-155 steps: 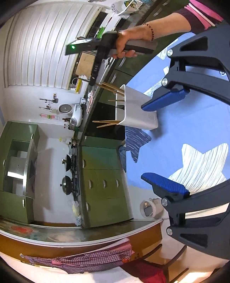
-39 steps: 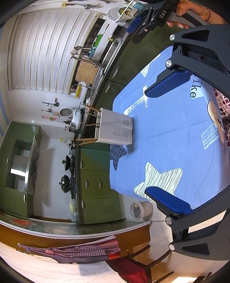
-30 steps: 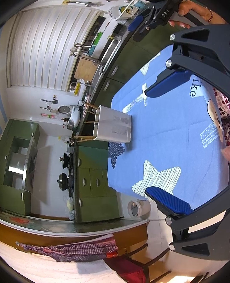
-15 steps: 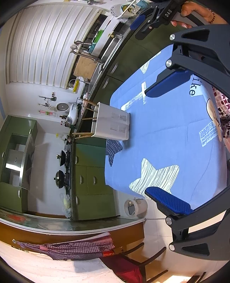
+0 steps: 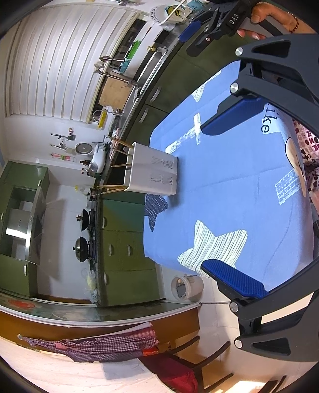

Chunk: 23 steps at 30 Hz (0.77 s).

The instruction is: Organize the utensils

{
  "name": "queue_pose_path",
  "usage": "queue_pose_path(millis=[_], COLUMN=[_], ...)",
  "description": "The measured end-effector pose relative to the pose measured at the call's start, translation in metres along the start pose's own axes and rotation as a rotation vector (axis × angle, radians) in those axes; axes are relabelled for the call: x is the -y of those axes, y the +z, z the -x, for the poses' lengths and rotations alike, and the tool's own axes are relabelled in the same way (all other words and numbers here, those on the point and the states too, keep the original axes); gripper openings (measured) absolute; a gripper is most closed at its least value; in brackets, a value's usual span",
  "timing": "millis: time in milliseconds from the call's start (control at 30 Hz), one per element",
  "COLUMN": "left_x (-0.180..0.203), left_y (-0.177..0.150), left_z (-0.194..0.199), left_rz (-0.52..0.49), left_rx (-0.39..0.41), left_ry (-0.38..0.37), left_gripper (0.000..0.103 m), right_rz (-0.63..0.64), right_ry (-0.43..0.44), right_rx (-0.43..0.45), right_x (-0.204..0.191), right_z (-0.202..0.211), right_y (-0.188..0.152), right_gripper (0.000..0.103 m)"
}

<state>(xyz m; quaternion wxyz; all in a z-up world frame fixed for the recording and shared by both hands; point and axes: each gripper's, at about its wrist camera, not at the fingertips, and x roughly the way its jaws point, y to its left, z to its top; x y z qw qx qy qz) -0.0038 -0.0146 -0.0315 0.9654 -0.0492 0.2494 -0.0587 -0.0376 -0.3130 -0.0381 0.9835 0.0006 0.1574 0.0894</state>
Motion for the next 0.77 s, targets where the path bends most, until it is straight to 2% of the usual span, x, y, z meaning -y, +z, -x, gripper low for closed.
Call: queue_pose_path(millis=[200, 400, 767], left_x=[0.003, 0.000, -0.012], left_y=[0.000, 0.003, 0.007], left_z=[0.006, 0.009, -0.041], left_rz=[-0.021, -0.028, -0.014], left_rx=[0.057, 0.101, 0.010], left_ry=[0.033, 0.024, 0.054], left_gripper=[0.096, 0.096, 0.096], right_rz=[0.000, -0.006, -0.008], right_ry=[0.001, 0.005, -0.011], right_rx=[-0.003, -0.012, -0.063], right_x=[0.002, 0.004, 0.013], right_z=[-0.004, -0.010, -0.040], right_y=[-0.001, -0.005, -0.015], right_gripper=[0.098, 0.098, 0.098])
